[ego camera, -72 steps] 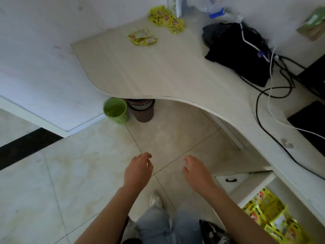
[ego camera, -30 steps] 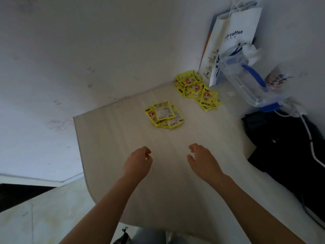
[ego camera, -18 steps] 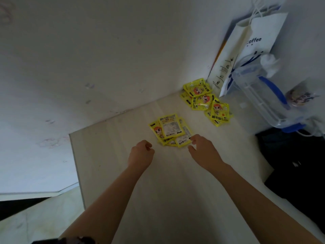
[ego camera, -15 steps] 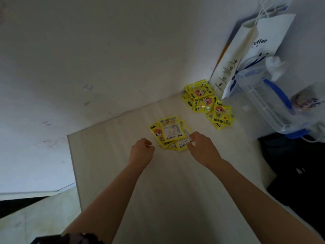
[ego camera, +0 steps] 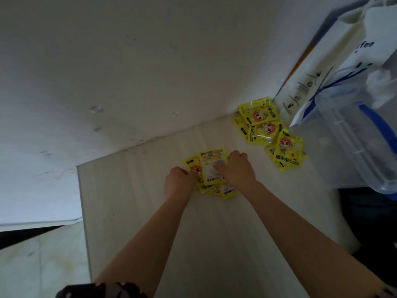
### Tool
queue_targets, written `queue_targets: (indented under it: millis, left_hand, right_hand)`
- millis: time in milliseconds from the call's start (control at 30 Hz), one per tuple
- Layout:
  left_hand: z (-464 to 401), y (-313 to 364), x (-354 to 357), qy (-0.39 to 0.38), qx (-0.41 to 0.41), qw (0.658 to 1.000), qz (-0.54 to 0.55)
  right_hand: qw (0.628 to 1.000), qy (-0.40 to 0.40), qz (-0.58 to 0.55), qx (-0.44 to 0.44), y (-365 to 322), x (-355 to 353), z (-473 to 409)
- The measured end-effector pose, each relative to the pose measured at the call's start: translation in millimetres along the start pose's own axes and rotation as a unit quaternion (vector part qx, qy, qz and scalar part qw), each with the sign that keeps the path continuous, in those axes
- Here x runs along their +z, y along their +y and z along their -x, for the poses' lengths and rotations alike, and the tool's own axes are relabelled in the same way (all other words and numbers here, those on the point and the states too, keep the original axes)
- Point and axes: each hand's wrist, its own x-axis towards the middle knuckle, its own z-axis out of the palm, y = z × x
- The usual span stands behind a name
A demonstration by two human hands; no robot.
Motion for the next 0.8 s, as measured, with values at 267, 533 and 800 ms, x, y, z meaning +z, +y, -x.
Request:
queue_targets:
  millis: [267, 533, 800]
  left_hand:
    - [-0.4, 9.3, 11.6, 0.003, -0.013, 0.999, -0.035]
    - [-2.1, 8.5, 14.6, 0.009, -0.016, 1.000, -0.005]
    - [7.3, 22.8, 33.0, 0.022, -0.005, 0.999, -0.046]
  right_hand:
    - [1.000, 0.018, -0.007, 0.009, -2.6, 15.2, -7.2]
    - [0.993, 0.026, -0.112, 0.010, 7.0, 15.5, -11.7]
    - [0.994, 0.049, -0.097, 0.014, 28.9, 6.2, -6.9]
